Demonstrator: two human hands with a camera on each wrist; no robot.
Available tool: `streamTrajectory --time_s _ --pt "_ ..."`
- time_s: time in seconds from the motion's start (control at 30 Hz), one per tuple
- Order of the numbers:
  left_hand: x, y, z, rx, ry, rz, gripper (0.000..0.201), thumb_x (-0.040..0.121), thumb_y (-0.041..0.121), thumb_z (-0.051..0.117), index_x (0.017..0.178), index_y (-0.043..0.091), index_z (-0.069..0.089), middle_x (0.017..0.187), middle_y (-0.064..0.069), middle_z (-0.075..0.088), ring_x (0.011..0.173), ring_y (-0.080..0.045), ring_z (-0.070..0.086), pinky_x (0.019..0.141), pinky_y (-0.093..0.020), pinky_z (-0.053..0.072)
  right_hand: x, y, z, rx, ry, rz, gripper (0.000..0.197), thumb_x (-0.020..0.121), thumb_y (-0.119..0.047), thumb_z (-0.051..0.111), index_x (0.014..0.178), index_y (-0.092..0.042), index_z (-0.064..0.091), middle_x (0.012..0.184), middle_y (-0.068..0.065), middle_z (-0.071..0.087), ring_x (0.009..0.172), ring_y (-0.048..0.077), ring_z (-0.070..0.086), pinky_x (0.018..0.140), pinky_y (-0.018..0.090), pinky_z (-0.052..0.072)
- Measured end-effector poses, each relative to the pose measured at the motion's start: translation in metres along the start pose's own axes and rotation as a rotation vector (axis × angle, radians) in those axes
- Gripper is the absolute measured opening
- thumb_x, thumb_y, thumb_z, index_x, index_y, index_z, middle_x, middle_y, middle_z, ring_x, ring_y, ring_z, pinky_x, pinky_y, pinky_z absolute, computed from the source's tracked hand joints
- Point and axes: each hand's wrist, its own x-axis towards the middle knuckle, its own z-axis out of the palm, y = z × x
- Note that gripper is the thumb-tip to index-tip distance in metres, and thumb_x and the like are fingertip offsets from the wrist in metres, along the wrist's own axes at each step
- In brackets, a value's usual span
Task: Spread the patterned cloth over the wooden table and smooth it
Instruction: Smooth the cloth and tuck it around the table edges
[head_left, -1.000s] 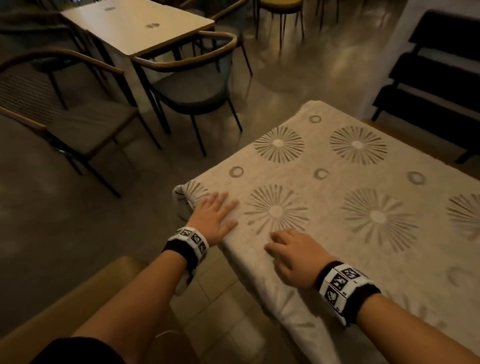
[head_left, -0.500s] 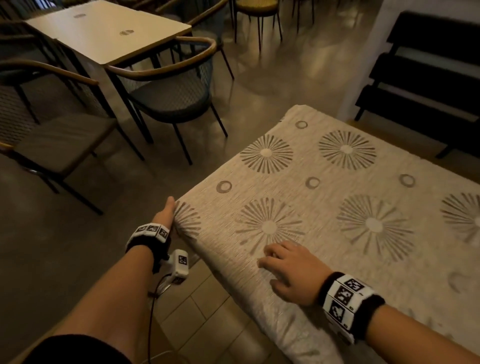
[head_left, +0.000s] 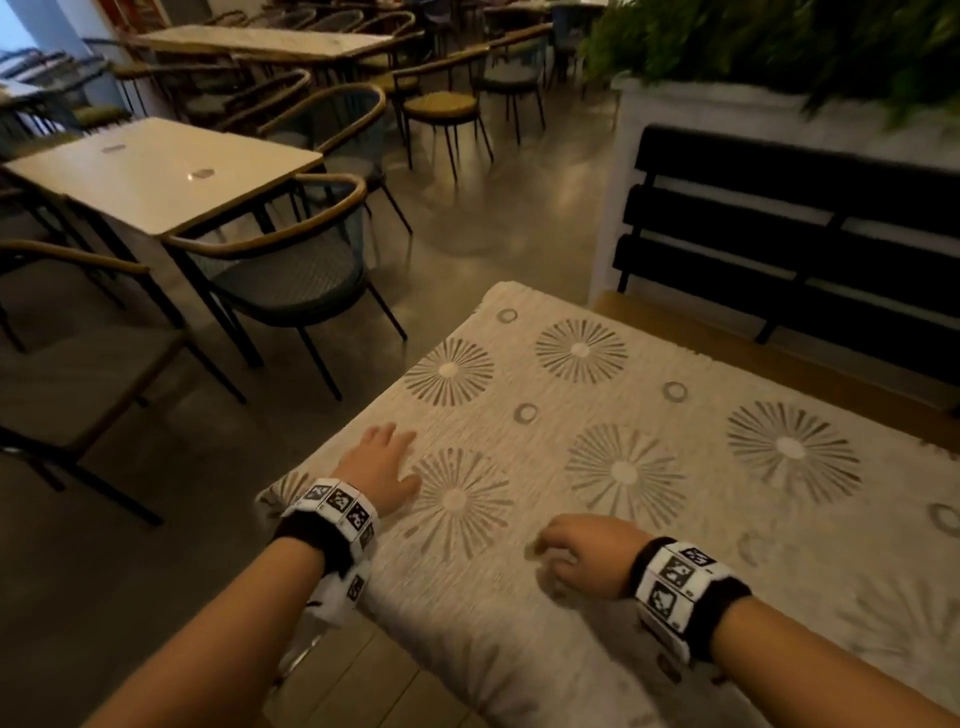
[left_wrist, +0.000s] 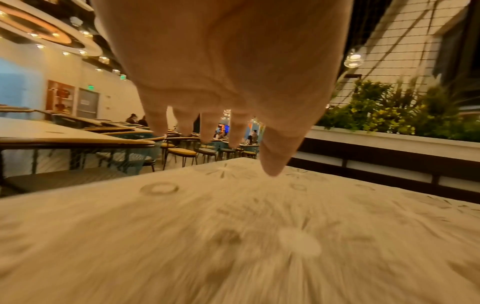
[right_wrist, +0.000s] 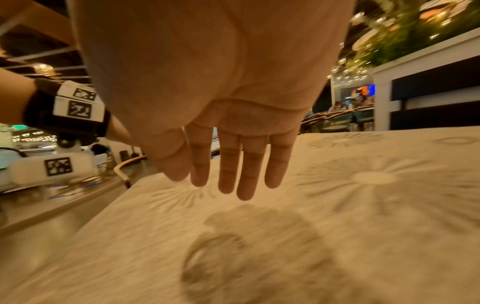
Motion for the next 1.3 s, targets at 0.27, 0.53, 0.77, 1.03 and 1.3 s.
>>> streamTrajectory --time_s 0.27,0.53,0.77,1.03,1.3 --pt "0.076 0.06 -0.1 -0.155 -0.028 0.064 0.054 0.088 0.038 0.061 0.137 0.022 0.046 0.133 -0.005 0.057 0.121 -0.023 0.054 0.102 -0.032 0.041 -0.006 0.095 -0.099 -0.071 0.075 0.2 0.037 0.093 -0.028 0.046 0.127 -0.023 0.057 0.134 0.002 0.055 0.122 0.021 0.052 0.102 0.033 0.042" --pt "0.301 0.08 -0.113 -0.296 -0.182 0.066 0.047 0.091 0.034 0.059 0.135 0.018 0.051 0.137 -0.007 0.054 0.123 -0.025 0.052 0.103 -0.032 0.04 0.178 0.15 -0.178 -0.004 0.212 0.276 0.038 0.094 -0.027 0.045 0.129 -0.021 0.055 0.134 0.006 0.054 0.122 0.024 0.051 0.103 0.032 0.04" --pt "0.434 0.081 -0.087 -0.396 -0.202 0.054 0.058 0.094 0.039 0.053 0.144 0.015 0.037 0.145 -0.009 0.044 0.129 -0.029 0.046 0.105 -0.037 0.04 0.323 0.182 -0.247 0.145 0.365 0.364 0.043 0.095 -0.026 0.046 0.137 -0.018 0.048 0.142 0.009 0.046 0.131 0.026 0.042 0.107 0.032 0.033" --pt "0.483 0.084 -0.072 -0.459 -0.392 0.038 0.052 0.098 0.04 0.037 0.118 -0.002 0.059 0.098 -0.02 0.065 0.08 -0.035 0.063 0.065 -0.039 0.053 0.393 0.193 -0.275 0.16 0.259 0.327 0.047 0.096 -0.022 0.044 0.142 -0.015 0.041 0.148 0.008 0.042 0.135 0.025 0.04 0.111 0.034 0.032" --pt "0.503 0.061 -0.074 -0.648 -0.387 -0.051 0.045 0.096 0.028 0.051 0.128 -0.004 0.053 0.132 -0.024 0.055 0.119 -0.037 0.054 0.083 -0.033 0.042 0.426 0.2 -0.269 0.154 0.144 0.328 0.049 0.096 -0.027 0.048 0.143 -0.018 0.039 0.143 0.009 0.048 0.129 0.027 0.046 0.104 0.032 0.037"
